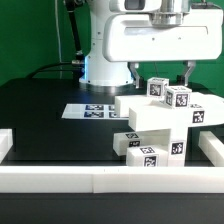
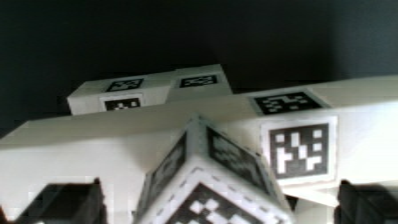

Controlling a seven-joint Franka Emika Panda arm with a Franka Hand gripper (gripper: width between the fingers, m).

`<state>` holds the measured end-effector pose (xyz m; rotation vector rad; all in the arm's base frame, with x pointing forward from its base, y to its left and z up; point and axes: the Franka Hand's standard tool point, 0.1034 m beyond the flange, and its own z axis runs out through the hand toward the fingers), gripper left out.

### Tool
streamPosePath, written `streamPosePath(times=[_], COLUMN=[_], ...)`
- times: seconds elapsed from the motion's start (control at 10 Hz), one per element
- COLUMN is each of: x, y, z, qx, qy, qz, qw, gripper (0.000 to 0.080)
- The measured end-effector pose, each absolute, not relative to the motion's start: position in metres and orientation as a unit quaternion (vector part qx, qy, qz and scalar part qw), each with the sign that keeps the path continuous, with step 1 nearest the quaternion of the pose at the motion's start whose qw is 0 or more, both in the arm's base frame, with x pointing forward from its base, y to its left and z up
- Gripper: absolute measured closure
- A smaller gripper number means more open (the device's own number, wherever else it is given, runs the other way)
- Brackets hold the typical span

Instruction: Assemble chair

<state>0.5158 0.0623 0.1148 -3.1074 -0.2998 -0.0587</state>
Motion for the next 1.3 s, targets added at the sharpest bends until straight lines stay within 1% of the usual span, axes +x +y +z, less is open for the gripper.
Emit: streamPosePath(times=[0.3, 0.6, 0.7, 0.9, 1.0, 1.1, 1.2, 1.3], x=[0.5157, 0.5159, 0.5159, 0.5159, 0.5159, 0.5159, 0.516, 0.516], y=[0.0588, 0.0571, 0.0568, 0.0564, 0.0562, 0.0561, 0.0561, 0.056], z=[0.1137, 0.1136, 0.1136, 0.1136, 0.1136, 0.1136, 0.1137, 0.1137], qx=[-0.974, -0.951, -0.943, -0.943, -0.943, -0.943, -0.943, -0.948], qy=[-0.224, -0.308, -0.332, -0.332, -0.332, -0.332, -0.331, -0.319], qz=[-0.019, -0.019, -0.019, -0.019, -0.019, -0.019, -0.019, -0.019], qw=[0.007, 0.004, 0.004, 0.004, 0.004, 0.004, 0.004, 0.004], gripper=[0.0151, 0.0151, 0.0151, 0.0151, 0.0271, 0.0409, 0.0514, 0.0514])
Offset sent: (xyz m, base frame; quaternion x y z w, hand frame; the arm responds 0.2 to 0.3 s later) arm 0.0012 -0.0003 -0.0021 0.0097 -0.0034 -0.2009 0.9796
